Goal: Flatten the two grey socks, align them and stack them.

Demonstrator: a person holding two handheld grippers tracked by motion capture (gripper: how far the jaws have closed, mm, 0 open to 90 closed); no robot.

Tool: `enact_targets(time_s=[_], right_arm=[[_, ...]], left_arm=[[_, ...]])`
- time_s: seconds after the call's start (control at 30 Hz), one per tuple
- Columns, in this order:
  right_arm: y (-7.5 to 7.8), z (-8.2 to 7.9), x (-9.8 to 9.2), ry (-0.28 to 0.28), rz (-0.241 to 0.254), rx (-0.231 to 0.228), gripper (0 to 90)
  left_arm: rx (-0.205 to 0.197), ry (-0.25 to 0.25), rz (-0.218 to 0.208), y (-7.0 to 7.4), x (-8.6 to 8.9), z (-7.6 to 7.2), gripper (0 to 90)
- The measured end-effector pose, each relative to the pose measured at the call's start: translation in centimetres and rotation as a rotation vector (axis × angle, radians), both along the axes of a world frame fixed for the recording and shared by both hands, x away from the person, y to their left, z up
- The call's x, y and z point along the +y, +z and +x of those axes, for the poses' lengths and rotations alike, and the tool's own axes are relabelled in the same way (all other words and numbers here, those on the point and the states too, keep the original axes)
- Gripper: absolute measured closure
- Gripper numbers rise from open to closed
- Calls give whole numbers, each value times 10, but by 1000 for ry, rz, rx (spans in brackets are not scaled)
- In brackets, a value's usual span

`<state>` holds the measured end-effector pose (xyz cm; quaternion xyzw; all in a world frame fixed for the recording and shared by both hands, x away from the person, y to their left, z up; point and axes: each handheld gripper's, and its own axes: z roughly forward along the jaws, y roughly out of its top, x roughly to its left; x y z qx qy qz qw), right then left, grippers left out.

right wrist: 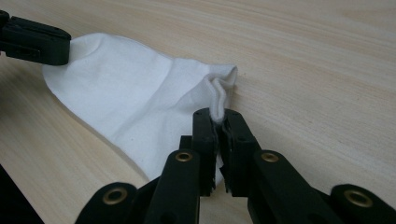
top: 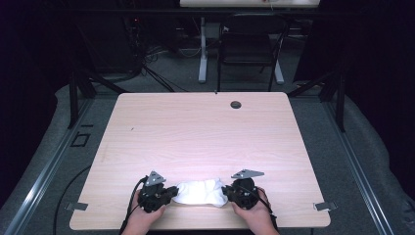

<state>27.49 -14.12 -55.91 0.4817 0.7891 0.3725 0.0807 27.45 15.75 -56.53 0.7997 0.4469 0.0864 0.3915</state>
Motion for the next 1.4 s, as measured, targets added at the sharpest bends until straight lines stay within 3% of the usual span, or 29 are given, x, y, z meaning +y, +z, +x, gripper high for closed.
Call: enact_targets(time_s=[0.2, 0.4, 0.57, 0.73, 0.9, 1.0, 1.17, 1.4], right_arm=[[3, -2, 0, -1, 4, -9, 853], [0, 0, 0, -1, -4, -8, 850], [-4, 2, -1, -6, -10, 6, 842], [-4, 2, -3, -5, -2, 13, 790], [2, -1, -6, -20, 14, -30, 721], [7, -3, -7, -25, 20, -46, 721], [14, -9, 2, 28, 28, -108, 723], [5, -6, 15, 86, -16, -95, 706]], left_arm=[[-16, -1, -8, 2, 0, 0, 836], [-4, -1, 11, -2, 0, 4, 830], [-18, -8, 15, -5, 1, 7, 814], [-32, -10, 10, -4, 0, 8, 742], [-72, 7, -23, 5, 5, 6, 686], [-72, 2, -42, 8, 6, 4, 673], [-68, -27, -36, 8, -1, 2, 659], [-61, -59, -10, -1, -8, 4, 645]])
